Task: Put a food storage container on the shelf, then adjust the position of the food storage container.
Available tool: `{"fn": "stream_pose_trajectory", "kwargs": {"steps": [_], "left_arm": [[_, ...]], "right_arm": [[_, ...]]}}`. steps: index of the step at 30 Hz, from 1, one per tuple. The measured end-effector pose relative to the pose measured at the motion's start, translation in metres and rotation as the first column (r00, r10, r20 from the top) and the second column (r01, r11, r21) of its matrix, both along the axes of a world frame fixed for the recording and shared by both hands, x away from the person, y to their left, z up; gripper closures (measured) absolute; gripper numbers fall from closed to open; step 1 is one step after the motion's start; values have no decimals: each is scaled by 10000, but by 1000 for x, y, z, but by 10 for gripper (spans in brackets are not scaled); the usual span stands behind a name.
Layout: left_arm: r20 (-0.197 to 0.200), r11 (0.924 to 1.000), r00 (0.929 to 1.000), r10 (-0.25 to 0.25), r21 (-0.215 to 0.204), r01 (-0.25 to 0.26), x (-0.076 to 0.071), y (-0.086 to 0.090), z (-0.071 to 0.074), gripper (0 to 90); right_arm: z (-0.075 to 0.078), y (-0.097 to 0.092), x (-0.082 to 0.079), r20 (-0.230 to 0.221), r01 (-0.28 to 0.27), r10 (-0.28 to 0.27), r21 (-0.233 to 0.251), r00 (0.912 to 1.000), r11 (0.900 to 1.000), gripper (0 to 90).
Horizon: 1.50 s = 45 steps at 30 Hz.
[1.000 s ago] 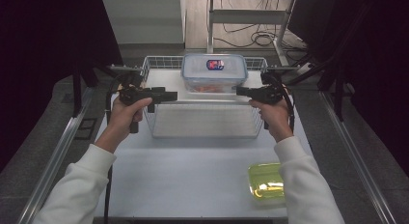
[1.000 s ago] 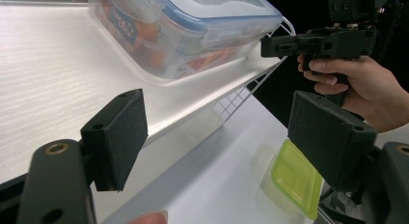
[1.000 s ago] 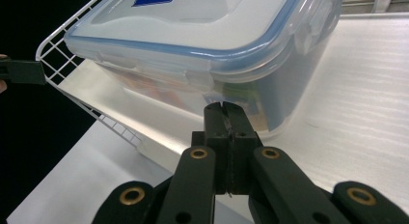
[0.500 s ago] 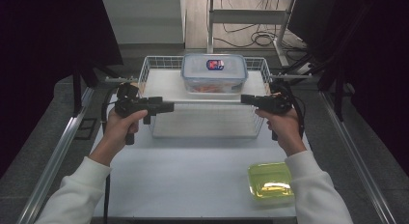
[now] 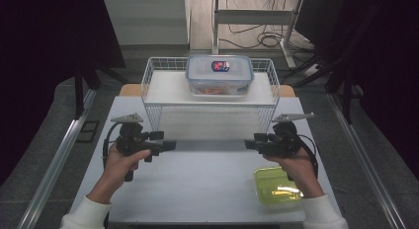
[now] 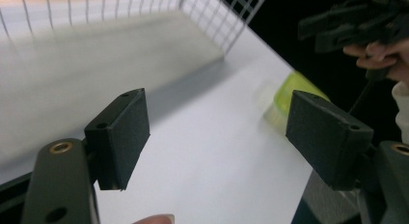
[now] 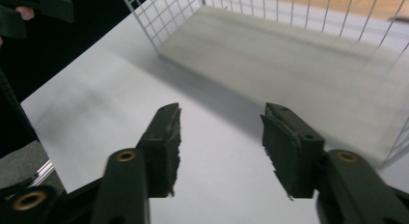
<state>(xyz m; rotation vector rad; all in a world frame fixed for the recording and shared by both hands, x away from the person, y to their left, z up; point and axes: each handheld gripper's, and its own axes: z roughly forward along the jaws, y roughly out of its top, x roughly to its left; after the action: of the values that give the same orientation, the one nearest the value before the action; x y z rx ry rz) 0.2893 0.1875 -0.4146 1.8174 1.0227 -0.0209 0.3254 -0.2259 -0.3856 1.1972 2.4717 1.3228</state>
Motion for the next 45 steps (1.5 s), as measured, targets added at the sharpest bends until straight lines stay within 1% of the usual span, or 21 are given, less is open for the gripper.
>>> {"fn": "stream_pose_trajectory", "kwargs": {"steps": [2, 3, 4, 5, 6, 9, 11, 12, 13, 18, 24, 29, 31, 32, 33, 38, 40, 41, 42, 43, 45], "left_arm": [[-111, 9995, 9999, -63, 295, 66, -6, -2, -11, 227], [-196, 9983, 9997, -149, 558, 160, -11, -3, -21, 227], [-196, 9983, 9997, -149, 558, 160, -11, -3, -21, 227], [-255, 9979, 9995, -192, 618, 208, -14, -3, -25, 228], [-302, 9971, 9993, -241, 716, 262, -16, -3, -29, 228], [-409, 9938, 9987, -307, 1056, 349, -21, -3, -37, 228], [-533, 9914, 9981, -292, 1257, 358, -25, -3, -45, 228], [-533, 9914, 9981, -292, 1257, 358, -25, -3, -45, 228], [-646, 9888, 9975, -268, 1447, 359, -26, -3, -51, 228], [-786, 9868, 9966, -244, 1576, 366, -26, -5, -58, 228], [-716, 9845, 9971, -239, 1714, 359, -28, -5, -58, 228], [-658, 9857, 9978, -73, 1678, 183, -29, -1, -58, 224], [-627, 9859, 9980, -31, 1667, 136, -29, 0, -57, 224], [-632, 9865, 9980, -6, 1631, 109, -29, 1, -57, 222], [-632, 9865, 9980, -6, 1631, 109, -29, 1, -57, 223], [-644, 9870, 9979, 18, 1607, 86, -31, 2, -58, 222], [-642, 9870, 9979, 16, 1604, 87, -31, 2, -58, 222], [-649, 9864, 9979, -2, 1638, 109, -30, 2, -58, 222], [-649, 9864, 9979, -2, 1638, 109, -30, 2, -58, 222], [-662, 9858, 9978, -21, 1676, 132, -30, 1, -59, 222], [-702, 9850, 9975, -29, 1718, 150, -29, 1, -60, 221]], "right_arm": [[-14, -4, -10, -63, -33, 34, 55, 10000, 10000, 403], [-18, -6, -13, -126, -133, 134, 69, 9998, 9999, 382], [-18, -6, -13, -126, -133, 134, 69, 9998, 9999, 382], [-28, -8, -18, -315, -265, 263, -38, 9992, 9996, 370], [-28, -8, -18, -315, -265, 263, -38, 9992, 9996, 370], [-41, -11, -25, -466, -301, 282, -403, 9985, 9987, 365], [-49, -16, -29, -529, -275, 252, -430, 9983, 9987, 365], [-49, -16, -29, -529, -275, 252, -430, 9983, 9987, 365], [-53, -20, -32, -617, -217, 188, -472, 9979, 9986, 365], [-56, -26, -35, -633, -119, 92, -437, 9980, 9990, 365], [-59, -30, -35, -678, -4, -31, -508, 9977, 9987, 367], [-58, -36, -36, -598, 153, -190, -625, 9980, 9979, 385], [-56, -42, -39, -551, 308, -346, -694, 9979, 9971, 415], [-55, -52, -43, -490, 501, -539, -767, 9973, 9958, 463], [-55, -52, -43, -490, 501, -539, -767, 9973, 9958, 463], [-50, -80, -67, -179, 1175, -1189, -632, 9927, 9911, 679], [-50, -91, -78, -82, 1381, -1393, -870, 9902, 9866, 773], [-50, -104, -86, 21, 1650, -1663, -1366, 9861, 9768, 850], [-50, -104, -86, 21, 1650, -1663, -1366, 9861, 9768, 850], [-52, -115, -93, 104, 1842, -1857, -1950, 9825, 9634, 892], [-53, -120, -95, 44, 1838, -1870, -2086, 9823, 9606, 893]]}}
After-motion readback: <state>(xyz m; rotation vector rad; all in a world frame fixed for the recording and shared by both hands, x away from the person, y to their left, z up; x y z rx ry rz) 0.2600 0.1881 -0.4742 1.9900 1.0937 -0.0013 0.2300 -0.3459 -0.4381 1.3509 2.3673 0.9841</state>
